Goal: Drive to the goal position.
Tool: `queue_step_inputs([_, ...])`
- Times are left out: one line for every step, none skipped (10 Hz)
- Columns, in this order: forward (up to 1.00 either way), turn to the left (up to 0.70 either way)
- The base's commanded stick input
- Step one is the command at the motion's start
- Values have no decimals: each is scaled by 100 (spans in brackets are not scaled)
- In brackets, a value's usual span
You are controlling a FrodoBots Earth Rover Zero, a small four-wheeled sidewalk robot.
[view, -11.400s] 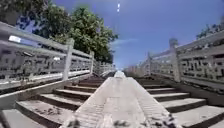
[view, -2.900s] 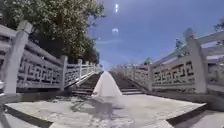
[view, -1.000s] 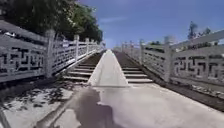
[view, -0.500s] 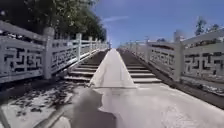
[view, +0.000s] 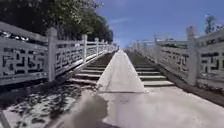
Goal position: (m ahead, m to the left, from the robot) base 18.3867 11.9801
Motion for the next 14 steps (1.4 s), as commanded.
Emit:
queue_step_inputs([45, 0])
queue_step_inputs([45, 0])
queue_step_inputs([45, 0])
queue_step_inputs([45, 0])
queue_step_inputs([45, 0])
queue_step_inputs([45, 0])
queue_step_inputs([45, 0])
queue_step_inputs([45, 0])
queue_step_inputs([45, 0])
queue_step_inputs([45, -27])
queue_step_inputs([45, -27])
queue_step_inputs([45, -27])
queue_step_inputs([45, -27])
queue_step_inputs([45, -11])
